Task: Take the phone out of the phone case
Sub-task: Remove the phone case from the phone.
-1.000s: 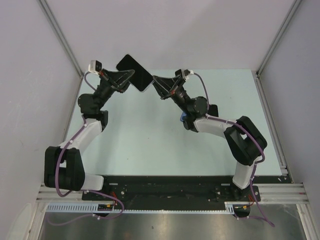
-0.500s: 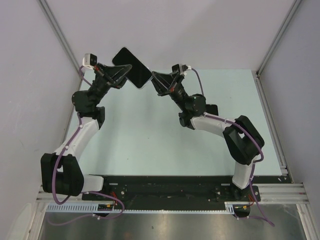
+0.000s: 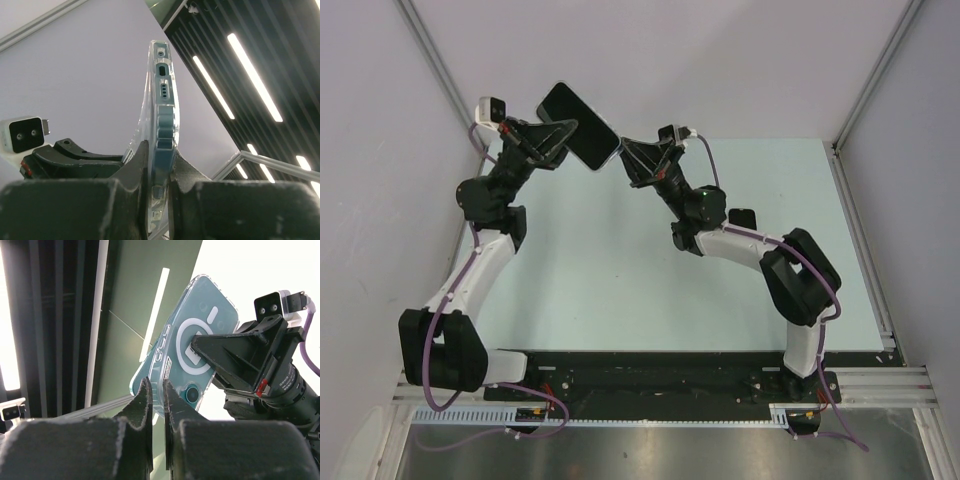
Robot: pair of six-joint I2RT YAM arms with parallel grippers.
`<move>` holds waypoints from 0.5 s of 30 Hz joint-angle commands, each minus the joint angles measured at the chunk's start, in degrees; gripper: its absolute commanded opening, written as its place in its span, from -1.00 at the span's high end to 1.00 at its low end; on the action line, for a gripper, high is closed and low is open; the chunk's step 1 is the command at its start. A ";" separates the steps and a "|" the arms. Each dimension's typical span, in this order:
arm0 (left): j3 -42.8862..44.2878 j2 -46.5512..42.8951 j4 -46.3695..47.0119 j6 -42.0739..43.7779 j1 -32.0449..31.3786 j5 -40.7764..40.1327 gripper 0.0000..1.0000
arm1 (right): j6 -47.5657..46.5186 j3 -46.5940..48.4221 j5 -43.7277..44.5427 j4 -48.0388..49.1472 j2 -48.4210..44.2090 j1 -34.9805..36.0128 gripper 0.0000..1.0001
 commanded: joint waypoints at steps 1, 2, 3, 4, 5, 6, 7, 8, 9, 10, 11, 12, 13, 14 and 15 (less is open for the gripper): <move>6.65 -4.45 15.65 -13.21 -4.95 5.58 1.00 | -3.57 -2.08 -7.76 4.08 8.67 4.22 1.00; 6.91 -4.36 15.65 -13.21 -4.95 5.58 1.00 | -3.48 -2.08 -7.68 4.17 9.02 4.22 1.00; 7.18 -4.45 15.56 -13.21 -4.95 5.75 1.00 | -3.57 -2.08 -7.85 4.08 9.29 4.39 1.00; 7.18 -4.53 15.56 -13.13 -4.95 5.84 1.00 | -3.74 -2.17 -7.94 4.08 9.64 4.30 1.00; 7.09 -4.53 15.47 -12.95 -5.03 5.93 1.00 | -3.75 -2.08 -8.11 4.08 9.73 4.30 1.00; 7.01 -4.62 15.30 -12.86 -4.95 5.93 1.00 | -4.01 -2.17 -8.29 3.99 9.81 4.30 1.00; 7.01 -4.71 14.86 -12.43 -4.95 6.71 1.00 | -4.88 -2.17 -8.73 3.03 9.64 4.22 1.00; 7.01 -4.62 14.34 -11.99 -4.95 7.15 1.00 | -5.50 -2.17 -9.95 1.72 9.38 4.22 1.00; 7.01 -4.80 12.16 -11.37 -4.95 7.85 1.00 | -6.55 -2.25 -10.83 -0.12 9.03 4.13 1.00; 6.92 -5.06 10.48 -9.45 -4.95 9.43 1.00 | -8.12 -2.25 -11.80 -5.97 7.37 4.13 1.00; 6.83 -5.24 8.81 -8.56 -4.95 10.05 1.00 | -11.97 -2.17 -13.55 -9.86 6.40 4.30 1.00; 6.57 -5.32 7.49 -7.86 -5.03 10.32 1.00 | -15.14 -2.25 -14.09 -14.25 5.08 4.39 1.00; 6.30 -5.33 7.48 -7.94 -4.95 10.67 1.00 | -18.04 -2.17 -14.35 -23.95 2.37 4.57 0.96; 6.39 -5.24 7.21 -7.85 -4.95 10.76 1.00 | -24.16 -2.17 -14.09 -28.57 0.87 4.65 0.86; 6.48 -5.24 6.86 -7.33 -4.95 11.11 1.00 | -26.57 -2.17 -13.66 -32.53 -0.28 4.66 0.71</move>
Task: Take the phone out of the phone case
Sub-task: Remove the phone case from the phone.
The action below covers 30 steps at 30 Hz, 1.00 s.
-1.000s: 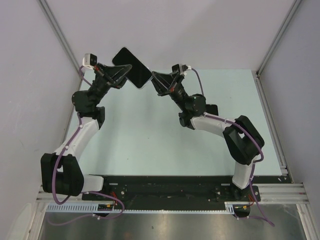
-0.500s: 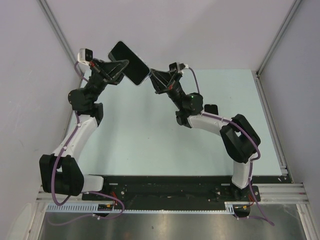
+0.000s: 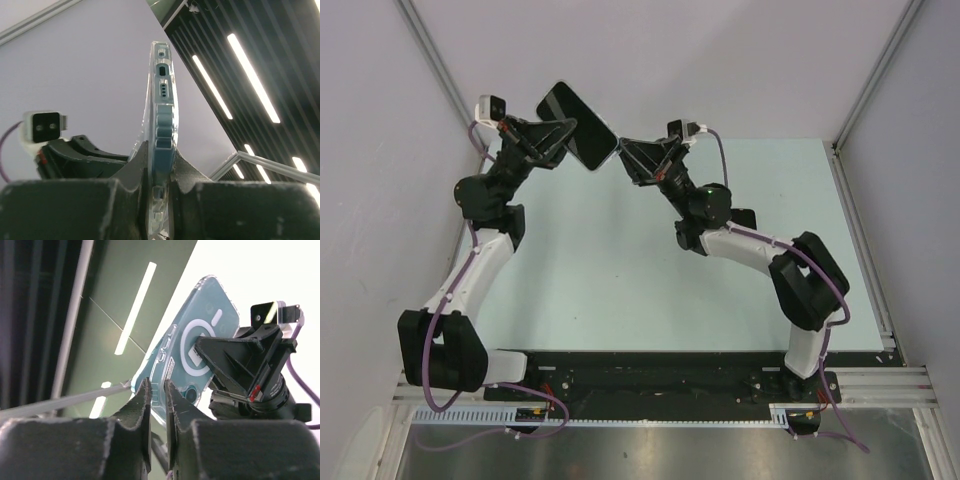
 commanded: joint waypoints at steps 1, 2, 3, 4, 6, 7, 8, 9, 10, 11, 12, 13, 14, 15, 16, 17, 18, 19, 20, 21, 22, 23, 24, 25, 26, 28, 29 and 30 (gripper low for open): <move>5.69 -5.26 7.93 -6.63 -5.36 10.61 1.00 | -22.68 -2.28 -12.34 -37.74 -0.16 4.61 0.44; 5.78 -5.17 7.84 -6.62 -5.36 10.61 1.00 | -25.65 -2.19 -12.16 -40.16 -1.64 4.52 0.39; 6.04 -5.17 7.93 -6.54 -5.45 10.70 1.00 | -26.73 -2.27 -11.99 -42.35 -2.18 4.35 0.36; 5.96 -4.82 8.54 -6.62 -5.36 10.44 1.00 | -27.69 -2.19 -11.81 -46.21 -2.71 3.83 0.34; 6.04 -4.30 9.68 -7.15 -5.45 10.08 1.00 | -29.37 -2.01 -13.03 -49.39 -2.98 3.21 0.33; 6.30 -4.03 9.60 -7.06 -5.36 10.26 1.00 | -29.64 -2.01 -14.43 -50.10 -2.98 2.07 0.34; 6.57 -3.94 9.25 -6.89 -5.45 10.35 1.00 | -30.16 -2.01 -14.97 -50.98 -3.33 1.72 0.35; 6.74 -3.85 9.07 -6.63 -5.45 10.35 1.00 | -31.91 -2.01 -15.15 -53.60 -3.68 1.36 0.37; 7.01 -3.77 8.81 -6.36 -5.45 10.52 1.00 | -32.97 -2.01 -14.97 -55.11 -3.94 1.01 0.40; 7.36 -3.85 8.11 -6.10 -5.45 10.78 1.00 | -34.28 -1.92 -14.62 -56.69 -4.47 0.92 0.42; 7.54 -3.94 7.76 -5.40 -5.45 10.96 1.00 | -36.65 -1.92 -14.19 -59.92 -5.26 0.83 0.42; 7.62 -4.03 6.54 -4.96 -5.54 11.14 1.00 | -38.06 -1.75 -14.01 -61.69 -5.52 0.66 0.43; 8.06 -4.29 5.74 -3.56 -5.54 11.57 1.00 | -39.47 -1.05 -13.83 -63.54 -5.79 0.57 0.43; 8.15 -4.47 5.04 -2.76 -5.63 11.75 1.00 | -42.61 -0.70 -13.83 -67.21 -6.23 0.48 0.43; 8.15 -4.64 3.55 -1.80 -5.71 12.01 1.00 | -43.95 -0.17 -14.35 -68.64 -6.23 0.48 0.43; 9.02 -4.56 2.23 0.91 -5.80 12.45 1.00 | -45.27 0.96 -15.49 -69.96 -5.97 -0.04 0.42; 9.81 -4.38 0.30 2.68 -6.15 14.63 1.00 | -46.50 1.67 -18.55 -72.24 -5.27 -0.31 0.38; 10.52 -4.12 -2.94 4.26 -6.33 15.26 1.00 | -47.99 2.11 -19.79 -73.22 -5.00 -0.66 0.36; 10.70 -3.68 -3.58 5.75 -6.59 15.79 1.00 | -48.70 2.21 -20.76 -73.57 -4.83 -1.10 0.34; 10.70 -3.42 -3.67 5.86 -6.85 16.32 1.00 | -49.15 2.21 -22.17 -74.10 -4.65 -1.28 0.28; 10.35 -3.07 -3.58 5.94 -6.94 16.58 1.00 | -49.58 2.21 -22.27 -74.37 -4.74 -1.36 0.25; 9.74 -2.89 -3.67 6.38 -7.03 16.85 0.99 | -49.76 2.21 -22.70 -73.85 -4.74 -1.45 0.22; 9.21 -2.54 -3.76 6.47 -7.29 17.11 1.00 | -49.85 2.21 -23.84 -73.15 -4.74 -1.45 0.16; 8.51 -2.45 -3.67 6.65 -7.47 17.20 1.00 | -48.63 2.21 -24.55 -72.27 -4.39 -1.37 0.14; 7.11 -2.27 -3.58 7.08 -7.56 17.29 1.00 | -47.93 2.21 -25.51 -69.30 -3.95 -1.36 0.13; 5.52 -1.66 -2.37 7.26 -7.91 17.38 1.00 | -45.56 2.21 -29.81 -65.07 -1.85 -1.01 0.12; 3.86 -1.31 -1.83 7.79 -8.00 17.64 1.00 | -42.59 2.21 -31.48 -59.83 -0.79 -0.93 0.13; 3.32 -0.96 -1.65 8.14 -8.09 17.90 1.00 | -40.64 2.21 -35.06 -56.73 0.26 -0.49 0.18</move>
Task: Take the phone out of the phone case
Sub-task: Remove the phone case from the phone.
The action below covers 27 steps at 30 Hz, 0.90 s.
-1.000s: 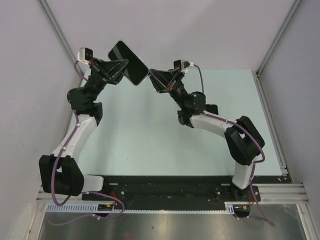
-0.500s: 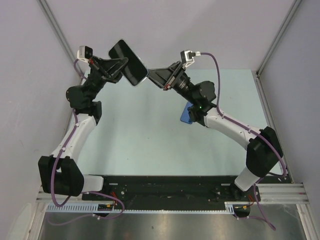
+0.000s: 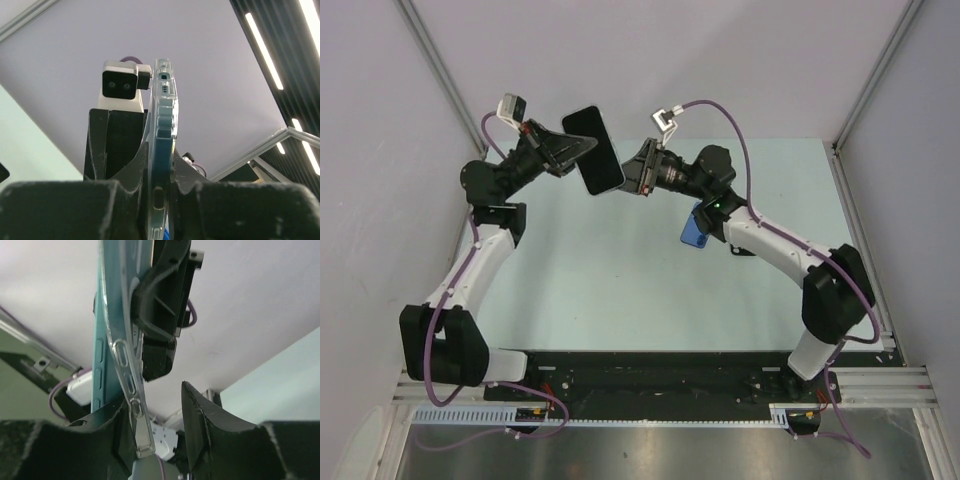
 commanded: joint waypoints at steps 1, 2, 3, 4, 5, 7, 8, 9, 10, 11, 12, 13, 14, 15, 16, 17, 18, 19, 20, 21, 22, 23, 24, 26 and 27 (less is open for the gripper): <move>-0.66 -1.37 12.42 -4.53 -8.15 6.43 1.00 | 3.25 -2.67 -10.92 -3.74 11.92 3.69 0.26; -2.23 -0.67 14.17 -5.32 -8.24 6.78 1.00 | 7.71 -2.67 -12.15 2.04 14.19 3.95 0.36; -3.20 -0.14 16.19 -6.11 -8.33 7.05 1.00 | 9.32 -2.67 -13.82 4.62 15.08 4.13 0.62; -4.34 1.17 20.74 -7.33 -8.24 6.96 1.00 | 11.34 -2.75 -14.27 7.17 16.05 4.65 0.78; -6.44 2.06 23.57 -9.70 -8.24 6.79 1.00 | 12.67 -3.19 -14.53 10.93 17.19 4.66 0.97; -8.48 3.55 28.84 -11.73 -8.24 6.79 1.00 | 14.87 -3.81 -14.89 13.33 17.90 4.92 1.00; -10.57 4.69 30.00 -12.52 -8.15 6.96 1.00 | 14.88 -4.68 -14.80 13.87 17.99 5.01 1.00; -11.47 4.96 30.45 -12.45 -8.07 6.96 1.00 | 14.35 -5.30 -13.76 13.26 17.65 4.83 1.00; -13.22 5.05 30.63 -12.18 -7.98 7.05 1.00 | 13.83 -5.91 -13.14 12.56 17.38 4.57 1.00; -13.75 5.14 30.63 -11.14 -7.89 6.96 1.00 | 13.13 -7.49 -11.65 10.90 16.94 4.31 1.00; -14.11 5.14 30.37 -10.52 -7.80 6.96 1.00 | 11.99 -8.37 -10.59 9.93 15.89 4.04 1.00; -14.55 4.97 29.49 -9.90 -7.71 7.05 1.00 | 11.19 -9.25 -9.54 8.87 15.01 3.69 1.00; -14.46 4.79 28.88 -8.76 -7.71 7.14 1.00 | 10.40 -10.22 -8.66 6.69 14.31 3.08 1.00; -14.20 4.62 27.30 -8.06 -7.71 7.75 0.99 | 9.61 -11.62 -6.65 5.36 12.82 2.73 1.00; -13.94 4.44 26.42 -6.75 -7.71 7.93 0.79 | 7.60 -12.42 -5.58 3.87 11.94 2.37 1.00; -13.76 4.35 25.54 -5.86 -7.71 8.10 0.69 | 6.71 -12.95 -3.83 1.33 11.32 2.02 1.00; -13.59 3.74 23.09 -4.98 -7.63 8.71 0.61 | 5.40 -13.82 -2.86 -0.26 10.36 1.85 1.00; -13.41 3.39 21.59 -2.89 -7.45 9.07 0.38 | 3.21 -14.00 -1.80 -1.84 8.95 1.76 1.00; -13.50 2.86 19.92 -1.56 -7.19 9.24 0.27 | 1.97 -14.18 0.30 -5.17 8.07 1.76 1.00; -13.67 1.73 15.99 -0.24 -6.93 9.33 0.13 | 0.91 -14.27 1.19 -6.85 7.45 1.67 1.00; -13.93 1.10 13.60 3.08 -6.57 9.51 -0.18 | 0.12 -14.27 2.15 -8.26 6.23 1.67 1.00; -14.02 0.32 10.79 5.11 -6.05 9.51 -0.34 | -1.45 -14.27 3.64 -10.54 5.61 1.58 1.00; -13.94 -0.39 4.59 7.31 -5.87 9.34 -0.43 | -1.99 -14.36 4.35 -11.60 5.25 1.32 1.00; -13.32 -2.76 -2.47 14.86 -5.34 8.90 -0.62 | -3.66 -14.36 6.02 -14.15 3.94 1.14 1.00; -12.71 -4.33 -10.69 17.76 -5.08 8.72 -0.67 | -4.19 -14.36 6.64 -15.03 3.32 0.97 1.00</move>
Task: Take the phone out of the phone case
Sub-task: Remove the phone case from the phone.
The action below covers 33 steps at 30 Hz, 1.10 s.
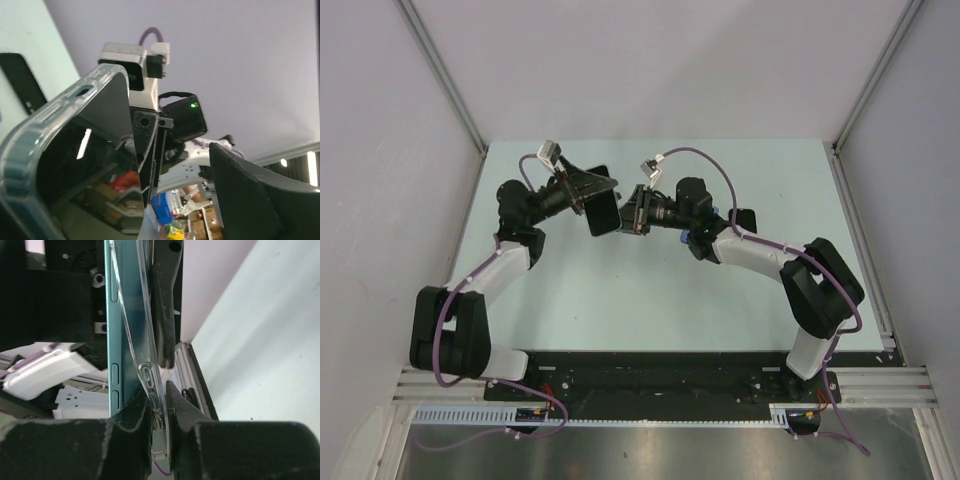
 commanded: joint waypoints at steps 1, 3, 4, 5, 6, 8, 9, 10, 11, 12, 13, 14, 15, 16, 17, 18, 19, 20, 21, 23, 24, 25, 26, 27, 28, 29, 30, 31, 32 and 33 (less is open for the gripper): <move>5.69 -9.09 -16.95 16.06 -1.69 5.31 -0.69 | -5.53 -1.09 8.56 -17.07 -1.68 -0.15 1.00; 7.80 -10.23 -32.15 22.67 -1.07 3.73 -0.82 | -7.72 -1.09 11.29 -19.45 -2.74 -0.24 1.00; 10.34 -10.94 -36.99 28.97 -0.29 1.81 -0.86 | -8.42 -1.18 13.73 -21.98 -3.27 -0.32 1.00; 11.41 -11.20 -41.04 31.56 0.07 0.74 -0.90 | -9.21 -1.09 15.58 -23.75 -4.41 -0.41 1.00; 12.29 -11.29 -47.43 33.59 0.51 0.04 -0.92 | -11.05 -1.09 17.60 -25.51 -5.03 -0.41 1.00; 12.91 -11.56 -51.17 36.41 2.00 -0.58 -0.91 | -12.73 -1.09 24.02 -30.87 -6.87 -0.06 1.00; 12.83 -11.30 -52.32 37.11 2.53 -0.58 -0.92 | -13.96 -1.18 25.61 -32.19 -7.40 0.02 1.00; 12.30 -11.38 -53.81 37.99 3.75 -0.85 -0.93 | -14.49 -1.09 28.32 -34.29 -7.84 0.37 1.00; 11.95 -11.38 -55.31 38.26 4.28 -1.11 -0.92 | -14.93 -1.18 29.30 -35.18 -8.19 0.46 1.00; 11.42 -11.47 -55.84 38.53 4.90 -1.55 -0.93 | -15.81 -1.09 29.92 -35.71 -8.46 0.64 1.00; 10.46 -11.56 -56.54 38.70 5.78 -2.07 -0.93 | -16.08 -1.09 31.50 -36.76 -8.55 0.99 1.00; 10.02 -11.91 -57.25 38.88 6.05 -2.95 -0.93 | -16.51 -1.09 32.38 -36.77 -8.64 1.25 1.00; 8.97 -12.17 -57.43 38.88 6.31 -3.31 -0.93 | -16.87 -1.09 33.26 -39.30 -8.55 1.52 1.00; 8.61 -12.70 -57.52 38.71 6.66 -3.57 -0.93 | -17.39 -1.09 34.84 -39.93 -8.46 1.69 1.00; 8.17 -13.14 -56.74 38.53 6.75 -3.66 -0.93 | -17.57 -1.00 35.63 -40.37 -8.38 2.22 1.00; 7.56 -13.49 -56.29 38.01 6.84 -3.66 -0.93 | -17.66 -1.09 36.08 -41.07 -8.11 2.31 1.00; 7.38 -13.58 -56.29 37.83 6.93 -3.66 -0.93 | -18.18 -1.09 37.04 -41.34 -7.94 2.57 1.00; 7.29 -13.75 -56.20 37.83 6.93 -3.83 -0.93 | -18.36 -1.09 37.48 -41.26 -7.76 3.01 1.00; 7.38 -13.84 -56.29 37.91 7.01 -4.01 -0.93 | -18.62 -1.09 38.10 -41.78 -7.67 3.36 1.00; 7.46 -13.93 -56.72 38.09 7.19 -4.19 -0.93 | -20.29 -1.09 40.98 -42.66 -7.58 4.33 1.00; 7.55 -14.19 -57.08 38.44 7.28 -4.62 -0.93 | -20.91 -1.00 41.87 -44.40 -7.58 4.68 1.00; 7.64 -14.28 -57.51 38.61 7.37 -4.71 -0.93 | -21.61 -0.83 44.75 -45.81 -7.58 5.21 1.00; 7.64 -14.46 -57.78 38.62 7.45 -4.80 -0.93 | -23.18 -0.74 47.04 -47.39 -7.76 6.08 1.00; 7.73 -14.46 -57.87 38.70 7.54 -4.72 -0.93 | -23.98 -0.74 49.59 -50.80 -7.85 7.92 1.00; 7.73 -14.89 -57.96 38.88 7.63 -4.89 -0.93 | -24.77 -0.74 54.23 -52.40 -7.85 9.15 1.00; 7.73 -15.07 -58.13 39.05 7.63 -5.06 -0.92 | -25.82 -0.74 56.10 -53.90 -7.67 10.12 1.00; 7.73 -15.33 -58.22 39.32 7.54 -5.41 -0.93 | -26.27 -0.74 57.77 -56.43 -7.32 12.13 1.00; 7.64 -15.77 -58.22 39.32 7.63 -5.85 -0.92 | -26.45 -0.74 60.49 -57.50 -6.97 13.02 1.00; 7.64 -15.78 -58.13 39.32 7.63 -5.94 -0.93 | -26.54 -0.65 61.73 -58.47 -6.10 13.82 1.00; 7.64 -15.78 -58.22 39.32 7.63 -5.95 -0.92 | -26.36 -0.74 64.44 -60.14 -5.74 15.56 1.00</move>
